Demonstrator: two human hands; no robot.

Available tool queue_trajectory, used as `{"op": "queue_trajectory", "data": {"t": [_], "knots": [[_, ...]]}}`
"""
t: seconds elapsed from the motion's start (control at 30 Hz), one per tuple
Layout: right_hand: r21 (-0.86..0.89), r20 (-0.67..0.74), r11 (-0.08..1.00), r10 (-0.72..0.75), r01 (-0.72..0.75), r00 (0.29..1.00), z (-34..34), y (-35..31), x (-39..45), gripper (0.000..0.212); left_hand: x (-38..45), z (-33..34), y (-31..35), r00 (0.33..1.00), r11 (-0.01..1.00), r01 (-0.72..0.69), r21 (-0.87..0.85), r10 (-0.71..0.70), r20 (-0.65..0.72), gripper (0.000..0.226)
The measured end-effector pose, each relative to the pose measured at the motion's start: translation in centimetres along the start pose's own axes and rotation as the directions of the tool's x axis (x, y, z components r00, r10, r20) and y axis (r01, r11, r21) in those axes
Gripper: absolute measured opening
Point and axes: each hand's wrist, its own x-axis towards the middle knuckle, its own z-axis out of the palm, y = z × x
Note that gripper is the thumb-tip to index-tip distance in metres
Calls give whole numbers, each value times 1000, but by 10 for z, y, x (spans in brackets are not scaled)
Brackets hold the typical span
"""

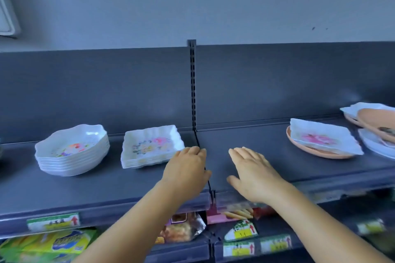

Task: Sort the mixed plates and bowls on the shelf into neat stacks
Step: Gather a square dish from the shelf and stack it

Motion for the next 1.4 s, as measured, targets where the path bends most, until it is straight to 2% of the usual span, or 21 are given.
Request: {"op": "queue_trajectory", "data": {"t": [0.37, 0.5, 0.73, 0.87, 0.97, 1.03, 1.17, 1.4], "knots": [[-35, -15, 979, 198, -198, 980, -22, 136, -63, 68, 54, 10, 134, 990, 990, -142, -19, 142, 21, 54], [-11, -27, 963, 269, -269, 963, -26, 170, -72, 58, 78, 15, 159, 982, 983, -184, -9, 184, 38, 53], [5, -47, 924, 383, -383, 923, -33, 218, -68, 62, 136, 31, 181, 967, 969, -248, 13, 247, 58, 53], [37, -66, 884, 467, -465, 882, -32, 246, -55, 64, 173, 40, 189, 962, 962, -269, -47, 271, 37, 51], [118, -104, 842, 537, -526, 837, -30, 263, -41, 61, 198, 47, 194, 967, 961, -249, -116, 253, 25, 48], [180, -115, 785, 615, -593, 780, -29, 271, -32, 56, 212, 51, 197, 976, 966, -206, -153, 214, 38, 42], [217, -90, 707, 701, -673, 707, -22, 287, -17, 24, 235, 59, 200, 987, 966, -133, -221, 151, 64, 36], [347, -146, 685, 714, -640, 685, -14, 296, -4, 38, 259, 67, 194, 997, 901, -14, -434, 49, 68, 35]]}}
